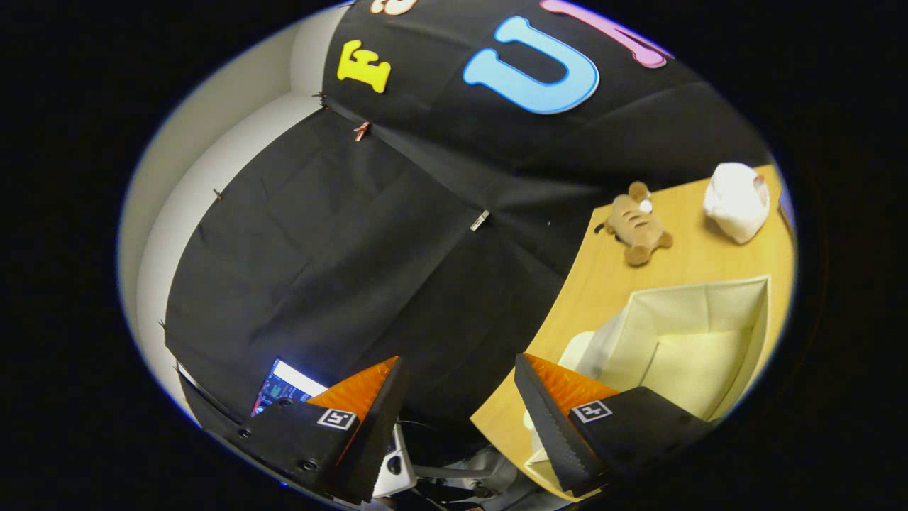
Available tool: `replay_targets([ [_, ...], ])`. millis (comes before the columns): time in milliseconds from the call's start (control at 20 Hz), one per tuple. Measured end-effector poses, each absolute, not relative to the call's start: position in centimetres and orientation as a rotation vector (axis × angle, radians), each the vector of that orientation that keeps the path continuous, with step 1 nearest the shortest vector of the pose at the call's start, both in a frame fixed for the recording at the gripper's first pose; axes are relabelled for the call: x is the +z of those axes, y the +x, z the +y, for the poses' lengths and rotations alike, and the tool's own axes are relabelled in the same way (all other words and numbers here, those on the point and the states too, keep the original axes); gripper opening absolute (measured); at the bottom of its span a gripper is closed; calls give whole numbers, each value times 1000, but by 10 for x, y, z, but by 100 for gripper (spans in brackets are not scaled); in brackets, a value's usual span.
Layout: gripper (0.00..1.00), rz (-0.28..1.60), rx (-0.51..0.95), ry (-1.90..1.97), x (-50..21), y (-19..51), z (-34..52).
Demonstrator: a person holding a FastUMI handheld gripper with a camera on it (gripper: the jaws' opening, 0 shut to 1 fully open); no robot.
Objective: Open the storage box then place both shoes into the box .Put the left shoe in first, then the right shoe, with the right side of both shoes facing outward in a uniform manner.
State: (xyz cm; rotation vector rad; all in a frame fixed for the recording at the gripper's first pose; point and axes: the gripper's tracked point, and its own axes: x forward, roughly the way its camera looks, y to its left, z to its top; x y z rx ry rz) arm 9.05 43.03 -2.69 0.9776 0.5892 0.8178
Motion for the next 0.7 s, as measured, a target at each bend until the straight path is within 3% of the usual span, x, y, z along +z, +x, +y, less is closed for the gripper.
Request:
replay_targets([
  [200,98,547,728,811,-39,77,376],
  [450,97,429,479,541,-57,62,257],
  [700,98,458,254,429,-98,28,153],
])
